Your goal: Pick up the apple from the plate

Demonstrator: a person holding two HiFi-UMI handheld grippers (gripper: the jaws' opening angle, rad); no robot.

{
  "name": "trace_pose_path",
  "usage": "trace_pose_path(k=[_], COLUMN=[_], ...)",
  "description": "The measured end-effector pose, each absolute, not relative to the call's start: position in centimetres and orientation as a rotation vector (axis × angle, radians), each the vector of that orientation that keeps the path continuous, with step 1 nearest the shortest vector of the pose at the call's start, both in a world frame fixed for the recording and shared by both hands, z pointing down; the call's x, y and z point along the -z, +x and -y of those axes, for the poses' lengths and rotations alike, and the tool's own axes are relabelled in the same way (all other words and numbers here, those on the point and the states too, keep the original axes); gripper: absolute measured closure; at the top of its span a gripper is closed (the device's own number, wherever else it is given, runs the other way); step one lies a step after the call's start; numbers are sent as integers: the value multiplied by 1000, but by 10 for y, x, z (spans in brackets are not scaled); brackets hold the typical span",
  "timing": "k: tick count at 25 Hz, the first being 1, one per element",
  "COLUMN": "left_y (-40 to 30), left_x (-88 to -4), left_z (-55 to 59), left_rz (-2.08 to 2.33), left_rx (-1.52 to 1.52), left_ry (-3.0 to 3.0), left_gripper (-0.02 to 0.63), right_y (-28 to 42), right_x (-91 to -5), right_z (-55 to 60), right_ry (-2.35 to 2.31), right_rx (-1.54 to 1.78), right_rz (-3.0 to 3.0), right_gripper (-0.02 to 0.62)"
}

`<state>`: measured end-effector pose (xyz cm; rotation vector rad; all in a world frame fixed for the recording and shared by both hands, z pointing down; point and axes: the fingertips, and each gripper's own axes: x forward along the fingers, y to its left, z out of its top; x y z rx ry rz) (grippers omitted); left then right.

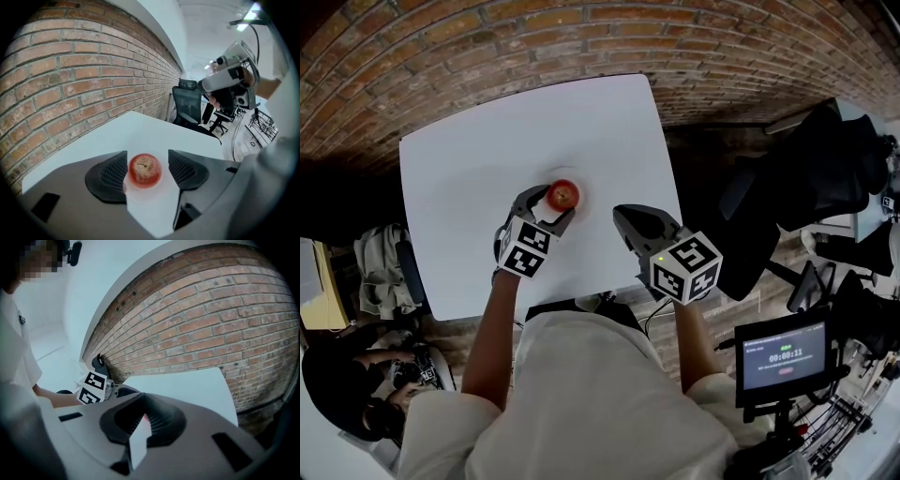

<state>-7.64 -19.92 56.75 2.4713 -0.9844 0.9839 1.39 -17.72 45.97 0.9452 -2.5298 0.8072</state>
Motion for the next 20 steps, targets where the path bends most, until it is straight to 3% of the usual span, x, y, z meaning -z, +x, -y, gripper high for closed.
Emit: trace_pose_path(k=[20], left_y=[-78], left_x=[-602], left_z=[199], left_rz=[914], left_rx=[-1061], left_ry=[2420], left_gripper=[272], right_y=[16], right_x=[-472], right_z=[173], right_ry=[949], right_rx=[-848], right_rz=[2492], right_gripper=[592])
